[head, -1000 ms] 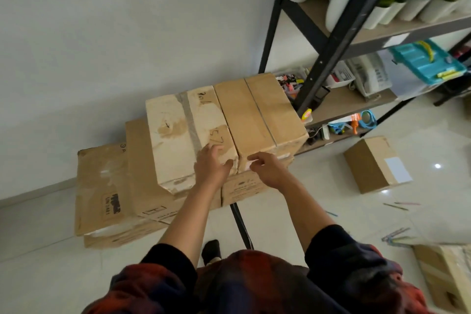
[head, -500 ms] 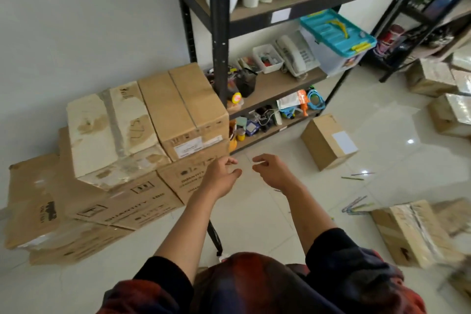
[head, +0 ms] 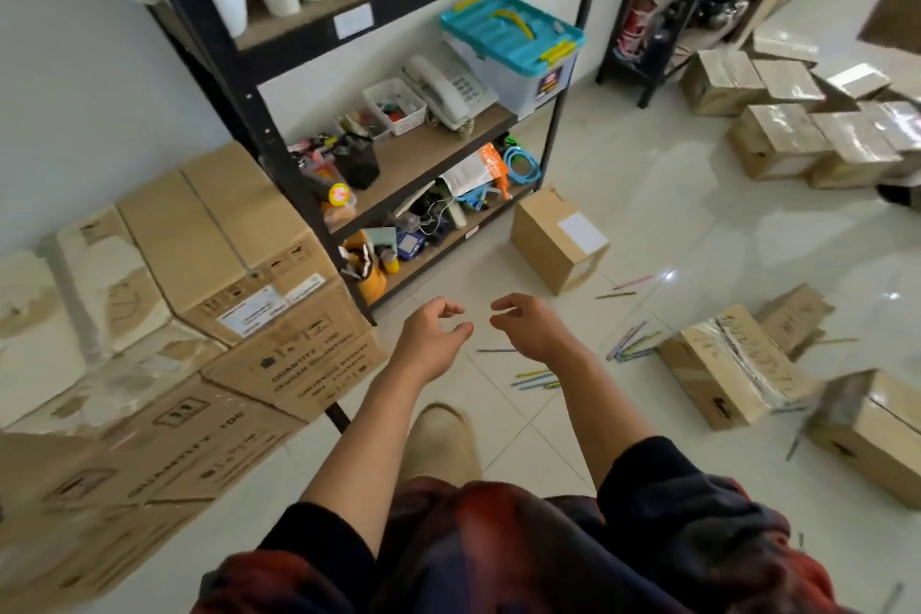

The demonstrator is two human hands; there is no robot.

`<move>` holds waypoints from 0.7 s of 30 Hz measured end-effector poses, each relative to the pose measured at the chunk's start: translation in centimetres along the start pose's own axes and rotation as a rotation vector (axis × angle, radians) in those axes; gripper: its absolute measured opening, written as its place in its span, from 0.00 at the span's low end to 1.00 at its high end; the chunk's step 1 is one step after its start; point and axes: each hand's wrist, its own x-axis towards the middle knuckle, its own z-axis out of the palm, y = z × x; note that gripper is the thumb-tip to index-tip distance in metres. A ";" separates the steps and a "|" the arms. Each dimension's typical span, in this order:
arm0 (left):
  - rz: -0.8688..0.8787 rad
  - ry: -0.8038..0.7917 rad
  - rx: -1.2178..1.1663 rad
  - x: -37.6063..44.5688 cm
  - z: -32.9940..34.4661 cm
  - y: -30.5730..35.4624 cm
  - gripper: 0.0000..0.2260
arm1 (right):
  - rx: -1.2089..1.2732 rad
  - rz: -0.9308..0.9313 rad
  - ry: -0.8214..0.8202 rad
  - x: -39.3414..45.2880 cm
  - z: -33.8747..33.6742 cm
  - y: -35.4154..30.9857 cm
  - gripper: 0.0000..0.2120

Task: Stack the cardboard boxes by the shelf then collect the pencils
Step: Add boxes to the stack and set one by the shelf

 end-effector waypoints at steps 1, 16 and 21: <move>0.008 -0.004 -0.003 0.3 0.3 0.5 0.12 | 0.013 0.003 0.017 0.0 -0.5 0.3 0.13; -0.052 -0.081 -0.009 10.7 5.5 4.7 0.11 | 0.043 0.138 0.062 8.8 -7.3 3.1 0.14; -0.088 -0.079 -0.015 15.9 6.1 6.3 0.10 | 0.040 0.126 0.080 14.5 -9.5 2.1 0.14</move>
